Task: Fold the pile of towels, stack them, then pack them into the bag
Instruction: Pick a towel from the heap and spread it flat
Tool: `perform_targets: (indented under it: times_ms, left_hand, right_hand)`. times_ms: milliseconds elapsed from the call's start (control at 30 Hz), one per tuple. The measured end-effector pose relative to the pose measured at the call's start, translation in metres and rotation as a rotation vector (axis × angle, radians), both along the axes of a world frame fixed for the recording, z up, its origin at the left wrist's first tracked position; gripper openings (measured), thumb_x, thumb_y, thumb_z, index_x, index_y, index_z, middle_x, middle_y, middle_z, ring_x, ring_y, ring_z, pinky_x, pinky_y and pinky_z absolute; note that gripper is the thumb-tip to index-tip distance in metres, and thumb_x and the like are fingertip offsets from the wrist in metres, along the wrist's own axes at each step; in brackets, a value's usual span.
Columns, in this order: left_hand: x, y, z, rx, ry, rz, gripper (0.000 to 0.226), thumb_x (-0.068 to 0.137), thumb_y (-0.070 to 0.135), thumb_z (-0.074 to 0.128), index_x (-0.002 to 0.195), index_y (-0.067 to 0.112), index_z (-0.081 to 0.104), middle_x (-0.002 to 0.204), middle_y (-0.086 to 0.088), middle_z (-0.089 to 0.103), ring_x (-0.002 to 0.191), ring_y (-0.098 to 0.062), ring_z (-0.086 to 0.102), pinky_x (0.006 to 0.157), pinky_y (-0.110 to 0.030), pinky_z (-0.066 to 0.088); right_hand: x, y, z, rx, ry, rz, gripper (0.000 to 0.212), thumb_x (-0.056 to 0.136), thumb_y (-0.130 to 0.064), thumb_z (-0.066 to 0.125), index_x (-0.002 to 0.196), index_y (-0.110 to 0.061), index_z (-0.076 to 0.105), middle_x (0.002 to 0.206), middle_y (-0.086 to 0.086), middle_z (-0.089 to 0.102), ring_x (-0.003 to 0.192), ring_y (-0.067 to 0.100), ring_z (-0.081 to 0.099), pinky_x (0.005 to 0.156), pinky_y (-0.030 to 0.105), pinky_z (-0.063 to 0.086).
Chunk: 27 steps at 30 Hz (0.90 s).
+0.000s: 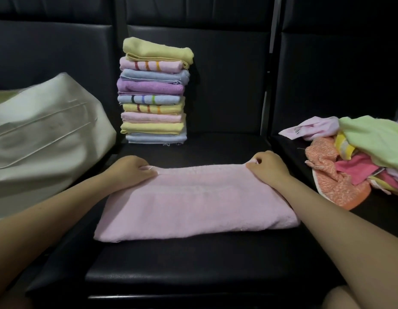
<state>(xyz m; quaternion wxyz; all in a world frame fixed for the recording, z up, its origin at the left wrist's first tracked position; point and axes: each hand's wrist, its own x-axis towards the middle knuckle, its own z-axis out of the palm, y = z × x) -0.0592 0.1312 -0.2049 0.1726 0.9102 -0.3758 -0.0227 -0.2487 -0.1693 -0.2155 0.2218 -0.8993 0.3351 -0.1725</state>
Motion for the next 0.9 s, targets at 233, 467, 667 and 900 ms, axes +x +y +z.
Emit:
perform_targets:
  times_ms: [233, 467, 667, 900]
  left_hand:
    - [0.018, -0.002, -0.008, 0.003, -0.034, -0.072, 0.034, 0.079, 0.063, 0.051, 0.063, 0.033, 0.055, 0.083, 0.005, 0.062, 0.098, -0.019, 0.056, 0.088, -0.037, 0.046]
    - [0.018, 0.003, 0.002, 0.092, 0.098, -0.066, 0.015, 0.088, 0.037, 0.067, 0.075, 0.033, 0.059, 0.085, 0.009, 0.062, 0.096, -0.013, 0.053, 0.086, -0.03, 0.043]
    - [0.015, 0.012, 0.018, 0.212, 0.224, -0.034, 0.012, 0.088, 0.04, 0.068, 0.078, 0.033, 0.065, 0.088, 0.008, 0.066, 0.088, -0.012, 0.062, 0.085, -0.031, 0.051]
    - [-0.005, 0.02, 0.031, 0.303, 0.225, 0.082, 0.015, 0.091, 0.038, 0.062, 0.094, 0.023, 0.063, 0.094, 0.001, 0.059, 0.095, -0.021, 0.06, 0.077, -0.029, 0.051]
  right_hand:
    - [0.002, -0.006, -0.006, -0.014, -0.013, 0.069, 0.011, 0.089, -0.023, 0.058, 0.089, -0.017, 0.067, 0.101, -0.001, 0.056, 0.096, 0.019, 0.054, 0.078, 0.029, 0.042]
    - [-0.002, -0.005, -0.001, 0.152, 0.006, 0.139, 0.012, 0.086, -0.022, 0.068, 0.095, -0.017, 0.062, 0.091, -0.004, 0.061, 0.082, 0.011, 0.057, 0.066, 0.023, 0.045]
    - [-0.007, -0.004, -0.001, 0.143, -0.014, 0.144, 0.008, 0.086, -0.021, 0.068, 0.091, -0.016, 0.065, 0.091, 0.0, 0.066, 0.086, 0.016, 0.061, 0.07, 0.026, 0.047]
    - [-0.015, 0.009, 0.004, 0.144, -0.04, 0.141, 0.004, 0.086, -0.019, 0.066, 0.085, -0.016, 0.066, 0.09, 0.0, 0.067, 0.087, 0.017, 0.061, 0.074, 0.029, 0.047]
